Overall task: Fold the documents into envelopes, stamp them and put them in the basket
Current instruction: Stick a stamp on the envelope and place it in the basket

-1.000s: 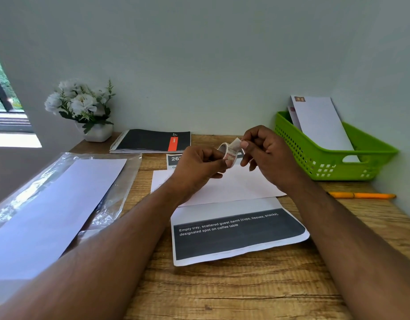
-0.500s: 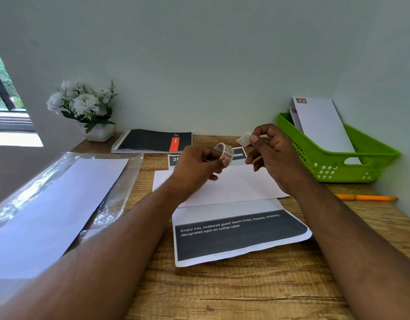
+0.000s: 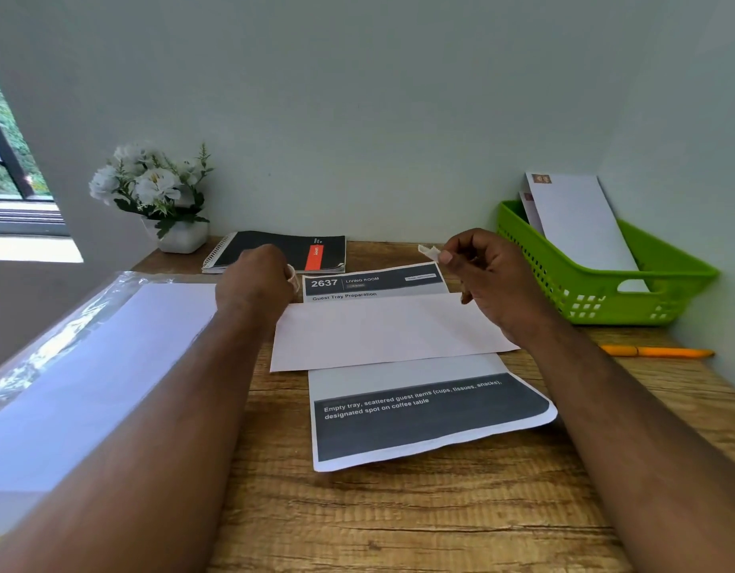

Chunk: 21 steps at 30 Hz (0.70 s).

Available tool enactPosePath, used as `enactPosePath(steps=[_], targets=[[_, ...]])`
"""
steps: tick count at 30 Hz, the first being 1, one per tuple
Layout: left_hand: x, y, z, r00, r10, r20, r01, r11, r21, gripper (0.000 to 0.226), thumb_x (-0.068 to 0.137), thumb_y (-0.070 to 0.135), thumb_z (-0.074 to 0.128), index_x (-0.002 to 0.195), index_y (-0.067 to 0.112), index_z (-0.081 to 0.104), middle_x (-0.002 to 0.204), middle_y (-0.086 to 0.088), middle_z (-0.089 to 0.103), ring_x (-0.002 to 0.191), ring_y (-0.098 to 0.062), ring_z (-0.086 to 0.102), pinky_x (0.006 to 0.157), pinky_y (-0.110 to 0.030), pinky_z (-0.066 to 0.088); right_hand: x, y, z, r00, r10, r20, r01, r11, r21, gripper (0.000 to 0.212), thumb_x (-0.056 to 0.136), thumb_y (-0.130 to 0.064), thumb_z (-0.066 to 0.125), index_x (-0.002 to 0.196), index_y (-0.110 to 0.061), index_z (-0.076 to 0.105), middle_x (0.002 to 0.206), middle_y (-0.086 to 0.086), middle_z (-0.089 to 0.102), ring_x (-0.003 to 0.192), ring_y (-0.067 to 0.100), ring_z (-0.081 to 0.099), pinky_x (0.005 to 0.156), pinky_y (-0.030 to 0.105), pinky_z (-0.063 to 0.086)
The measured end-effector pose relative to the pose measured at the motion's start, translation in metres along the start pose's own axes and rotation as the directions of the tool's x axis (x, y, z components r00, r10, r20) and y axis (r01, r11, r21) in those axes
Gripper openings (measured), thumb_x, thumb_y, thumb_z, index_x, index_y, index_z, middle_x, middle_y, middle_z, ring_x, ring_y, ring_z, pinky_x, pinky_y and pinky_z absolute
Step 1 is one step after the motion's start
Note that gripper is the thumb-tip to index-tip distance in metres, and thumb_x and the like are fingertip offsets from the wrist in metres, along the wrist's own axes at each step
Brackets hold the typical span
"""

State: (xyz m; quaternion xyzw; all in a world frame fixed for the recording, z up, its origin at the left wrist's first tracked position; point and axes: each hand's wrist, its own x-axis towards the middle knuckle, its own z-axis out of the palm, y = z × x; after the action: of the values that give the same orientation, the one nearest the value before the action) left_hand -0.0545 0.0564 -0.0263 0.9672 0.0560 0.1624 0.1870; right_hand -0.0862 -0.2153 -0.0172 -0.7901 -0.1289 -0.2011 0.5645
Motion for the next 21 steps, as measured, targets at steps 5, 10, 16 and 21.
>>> enactPosePath(steps=[5, 10, 16, 21], targets=[[-0.004, 0.013, -0.002, 0.986, 0.078, -0.145, -0.08, 0.997, -0.011, 0.015, 0.083, 0.027, 0.068, 0.089, 0.013, 0.069, 0.091, -0.01, 0.068, 0.088, -0.028, 0.061, 0.068, -0.031, 0.044, -0.003, 0.001, 0.004, 0.986, -0.099, 0.137, 0.102, 0.995, -0.017, 0.013, 0.091, -0.014, 0.063, 0.083, -0.023, 0.059, 0.065, -0.002, 0.065, 0.053, 0.012, 0.056, 0.053, 0.028, 0.048], [-0.033, 0.053, -0.005, 0.947, 0.254, 0.197, 0.008, 0.595, -0.804, 0.033, 0.089, 0.04, 0.064, 0.088, 0.008, 0.072, 0.083, -0.01, 0.072, 0.07, -0.018, 0.062, 0.06, -0.03, 0.05, -0.007, -0.004, 0.007, 0.941, -0.279, 0.191, 0.316, 0.926, -0.206, 0.006, 0.085, -0.018, 0.071, 0.085, -0.023, 0.067, 0.073, -0.012, 0.067, 0.064, 0.007, 0.061, 0.062, 0.026, 0.05], [-0.036, 0.057, 0.007, 0.916, 0.334, 0.224, 0.093, 0.366, -0.926, 0.037, 0.079, 0.017, 0.076, 0.114, 0.012, 0.067, 0.092, -0.013, 0.073, 0.077, -0.019, 0.066, 0.069, -0.033, 0.056, -0.007, -0.007, 0.008, 0.922, -0.341, 0.182, 0.378, 0.896, -0.233, 0.006, 0.082, -0.017, 0.074, 0.086, -0.022, 0.073, 0.072, -0.011, 0.068, 0.063, 0.01, 0.059, 0.059, 0.026, 0.047], [-0.038, 0.06, 0.01, 0.938, 0.285, 0.195, 0.109, 0.29, -0.951, 0.03, 0.078, 0.001, 0.075, 0.106, 0.009, 0.068, 0.082, -0.014, 0.072, 0.068, -0.02, 0.066, 0.064, -0.031, 0.058, -0.007, -0.007, 0.009, 0.918, -0.35, 0.186, 0.39, 0.882, -0.265, 0.005, 0.08, -0.018, 0.075, 0.085, -0.018, 0.074, 0.069, -0.018, 0.065, 0.061, 0.002, 0.056, 0.058, 0.016, 0.042]])
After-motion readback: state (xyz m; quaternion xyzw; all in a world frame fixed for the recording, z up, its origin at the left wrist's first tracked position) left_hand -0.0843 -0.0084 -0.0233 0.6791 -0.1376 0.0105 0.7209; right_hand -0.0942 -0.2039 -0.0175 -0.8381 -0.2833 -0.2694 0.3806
